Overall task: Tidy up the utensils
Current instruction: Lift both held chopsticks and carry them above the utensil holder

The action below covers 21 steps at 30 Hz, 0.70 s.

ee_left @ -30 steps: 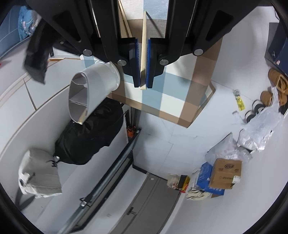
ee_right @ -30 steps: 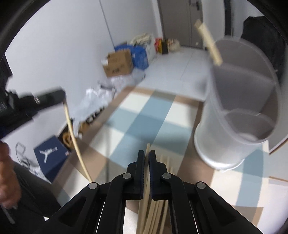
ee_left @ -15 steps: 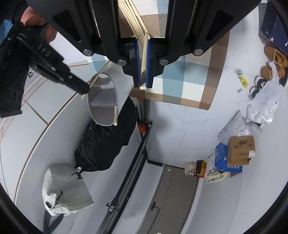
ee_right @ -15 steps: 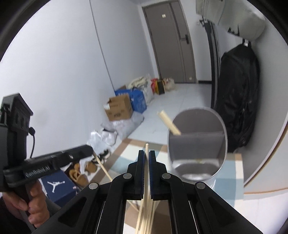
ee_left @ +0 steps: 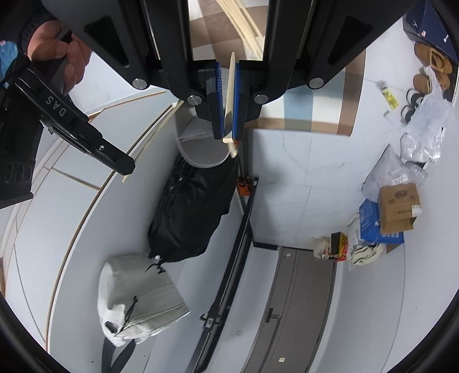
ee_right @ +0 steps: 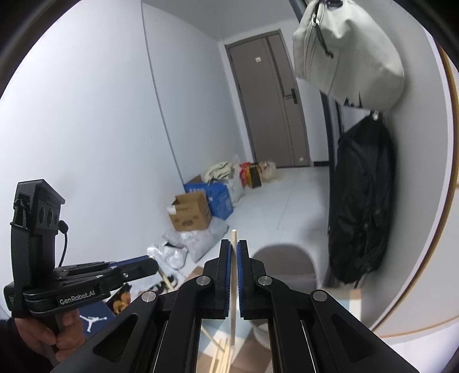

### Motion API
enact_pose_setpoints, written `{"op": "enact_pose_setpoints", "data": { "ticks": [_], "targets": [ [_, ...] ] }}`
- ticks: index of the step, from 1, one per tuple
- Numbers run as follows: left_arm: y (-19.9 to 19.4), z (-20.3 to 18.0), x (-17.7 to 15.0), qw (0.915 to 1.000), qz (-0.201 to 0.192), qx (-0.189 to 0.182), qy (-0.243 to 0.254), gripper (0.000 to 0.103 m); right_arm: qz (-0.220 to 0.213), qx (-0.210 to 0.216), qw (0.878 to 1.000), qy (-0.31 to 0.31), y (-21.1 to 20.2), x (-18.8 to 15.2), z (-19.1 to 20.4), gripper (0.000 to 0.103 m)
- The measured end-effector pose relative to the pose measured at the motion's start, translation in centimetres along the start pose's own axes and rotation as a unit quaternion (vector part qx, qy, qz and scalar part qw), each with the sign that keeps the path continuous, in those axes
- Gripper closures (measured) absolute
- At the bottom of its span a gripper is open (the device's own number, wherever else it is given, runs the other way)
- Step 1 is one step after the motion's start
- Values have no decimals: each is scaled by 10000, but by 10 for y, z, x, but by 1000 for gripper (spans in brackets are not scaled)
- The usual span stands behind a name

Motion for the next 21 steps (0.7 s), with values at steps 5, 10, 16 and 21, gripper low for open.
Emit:
{"op": "enact_pose_setpoints", "data": {
  "ticks": [5, 10, 16, 21],
  "targets": [
    [-1, -22, 26, 9996, -117, -185, 171, 101, -120, -45, 9999, -78, -4, 30, -15, 100],
    [8, -37, 49, 9990, -181, -289, 296, 101, -197, -137, 9996, -121, -1, 52, -27, 100],
    [16, -51, 73, 9979, -284, -371, 446, 101, -302, -226, 9989, -282, 10, 79, -37, 100],
    [26, -56, 86, 9973, -314, -404, 525, 101, -323, -268, 9985, -339, 24, 91, -45, 100]
  ]
}}
Point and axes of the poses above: each gripper's, at about its wrist camera, not at the fingertips, and y roughly the way its jaws point, z to its left, x to its top, the point moved 7 cm from there along y, roughly the way its jaws point, and after that the axes turned 5 degrees about -z, right-handed, at the moved point
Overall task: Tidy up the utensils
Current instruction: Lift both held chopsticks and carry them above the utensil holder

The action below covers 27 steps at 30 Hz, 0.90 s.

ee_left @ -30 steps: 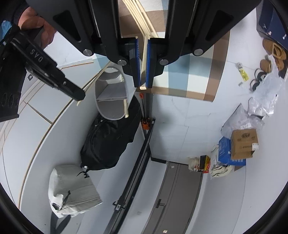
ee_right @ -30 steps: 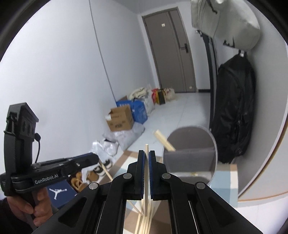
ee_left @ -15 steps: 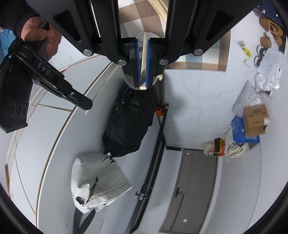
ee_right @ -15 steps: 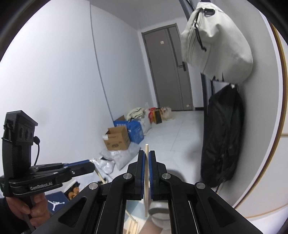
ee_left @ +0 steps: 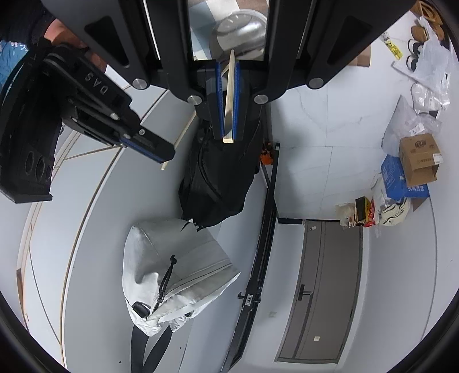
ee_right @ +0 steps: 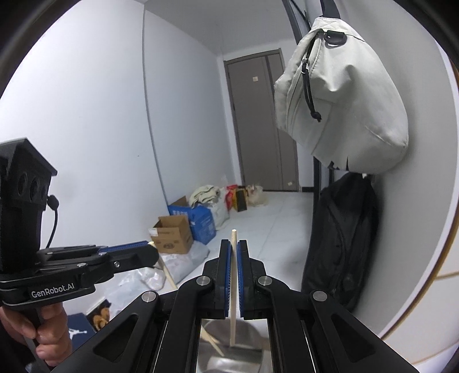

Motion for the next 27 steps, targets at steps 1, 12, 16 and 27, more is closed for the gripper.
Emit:
{"op": "enact_pose_setpoints", "data": {
  "ticks": [1, 12, 16, 27],
  "targets": [
    [3, 1, 1, 10000, 9, 6, 19, 101, 7, -3, 10000, -5, 3, 0, -2, 100],
    [34, 4, -7, 9996, 127, 86, 224, 101, 292, -79, 9995, -28, 32, -14, -26, 100],
    [45, 7, -15, 9994, 264, 85, 212, 101, 387, -55, 9992, -25, 41, -22, -30, 100],
    [57, 14, -31, 9988, 452, -15, 177, 101, 673, 81, 9974, -226, 58, -50, -26, 100]
  ]
}}
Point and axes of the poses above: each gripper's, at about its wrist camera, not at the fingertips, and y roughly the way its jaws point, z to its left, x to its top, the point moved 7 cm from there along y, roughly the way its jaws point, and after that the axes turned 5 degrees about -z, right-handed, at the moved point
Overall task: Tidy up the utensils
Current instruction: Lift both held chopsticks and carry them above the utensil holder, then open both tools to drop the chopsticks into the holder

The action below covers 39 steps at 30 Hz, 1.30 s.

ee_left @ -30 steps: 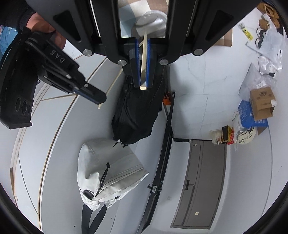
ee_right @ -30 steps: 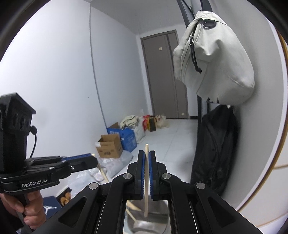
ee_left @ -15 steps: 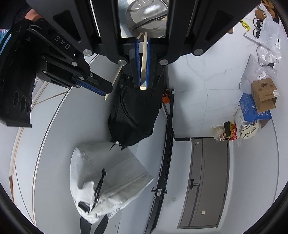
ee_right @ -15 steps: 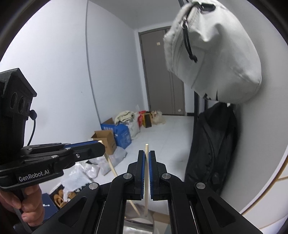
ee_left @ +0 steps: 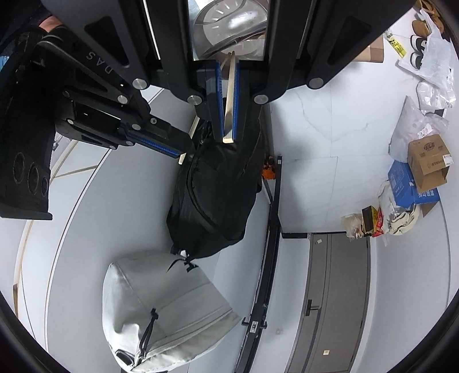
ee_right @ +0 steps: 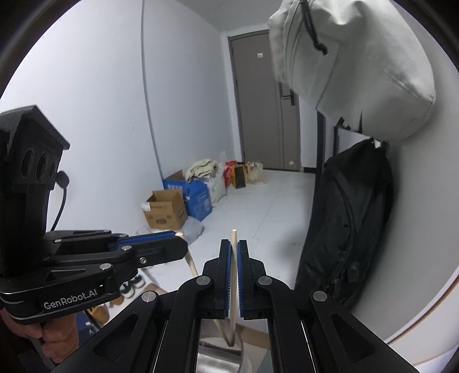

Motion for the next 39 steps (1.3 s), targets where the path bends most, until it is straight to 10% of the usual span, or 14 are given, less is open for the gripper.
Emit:
{"op": "enact_pose_setpoints", "data": {
  "ticks": [14, 26, 31, 39],
  "targets": [
    [14, 8, -22, 9989, 290, -236, -279, 101, 373, 212, 9988, 240, 17, -35, -5, 99],
    [14, 3, -37, 9946, 752, -680, -211, 101, 326, 402, 9840, 1708, 2, -46, -39, 83],
    [2, 7, -39, 9957, 774, -493, -145, 63, 119, 112, 9803, 1967, -25, -51, -51, 61],
    [-29, 20, -42, 9981, 562, -16, -236, 59, 28, -115, 9790, 2037, -60, -69, -39, 43]
  ]
}}
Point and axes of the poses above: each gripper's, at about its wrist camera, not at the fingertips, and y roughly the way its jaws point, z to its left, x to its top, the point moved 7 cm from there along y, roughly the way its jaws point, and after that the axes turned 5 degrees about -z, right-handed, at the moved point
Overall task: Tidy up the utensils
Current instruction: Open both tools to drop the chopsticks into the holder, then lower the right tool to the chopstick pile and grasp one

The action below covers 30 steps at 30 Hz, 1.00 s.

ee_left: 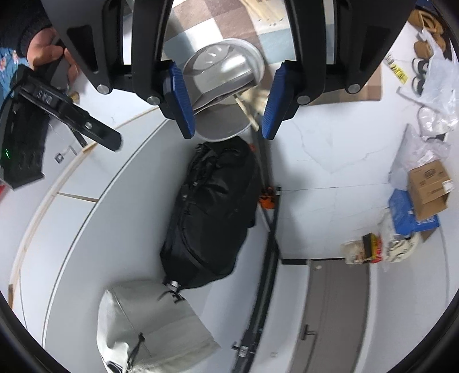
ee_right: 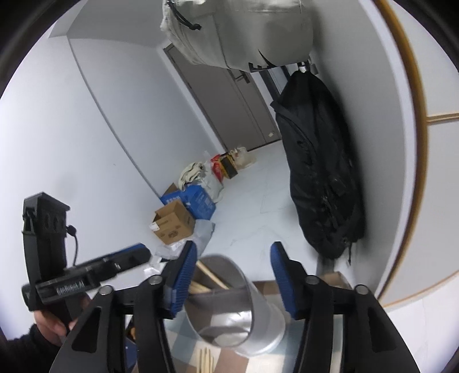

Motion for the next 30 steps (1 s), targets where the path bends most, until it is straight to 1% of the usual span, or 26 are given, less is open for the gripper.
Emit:
{"op": "enact_pose_setpoints", "data": {
  "ticks": [1, 3, 5, 7, 11, 14, 16, 18, 19, 23, 25, 27, 30],
  "targets": [
    [-2, 3, -1, 10000, -19, 55, -32, 59, -15, -19, 10000, -24, -4, -3, 2, 40],
    [-12, 8, -6, 9997, -91, 192, -101, 52, -31, -28, 9999, -107, -12, -11, 8, 37],
    [-20, 14, -14, 9992, -176, 312, -182, 50, -45, 4, 9999, -165, -17, -16, 14, 36],
    [-24, 17, -20, 9986, -189, 421, -250, 49, -29, 35, 9997, -244, -21, -22, 22, 32],
    [-29, 22, -36, 9975, -155, 572, -380, 49, 18, 83, 9991, -426, -28, -36, 39, 28],
    [-31, 25, -46, 9966, -157, 693, -407, 49, 35, 140, 9984, -545, -32, -46, 50, 23],
    [-33, 28, -52, 9961, -141, 758, -441, 47, 73, 171, 9975, -677, -33, -54, 58, 20],
    [-35, 31, -60, 9953, -170, 809, -504, 39, 106, 179, 9970, -741, -34, -61, 63, 19],
    [-37, 33, -64, 9947, -206, 847, -538, 37, 137, 192, 9969, -754, -34, -66, 66, 18],
    [-40, 40, -82, 9919, -314, 1106, -534, 36, 360, 248, 9956, -830, -31, -89, 73, 15],
    [-38, 44, -93, 9919, -231, 1122, -555, 32, 504, 296, 9943, -896, -28, -101, 77, 9],
    [-35, 47, -103, 9911, -174, 1199, -559, 30, 679, 328, 9919, -1024, -22, -115, 81, 6],
    [-32, 56, -115, 9900, -58, 1258, -634, 30, 946, 326, 9881, -1172, -13, -135, 84, 5]
  ]
}}
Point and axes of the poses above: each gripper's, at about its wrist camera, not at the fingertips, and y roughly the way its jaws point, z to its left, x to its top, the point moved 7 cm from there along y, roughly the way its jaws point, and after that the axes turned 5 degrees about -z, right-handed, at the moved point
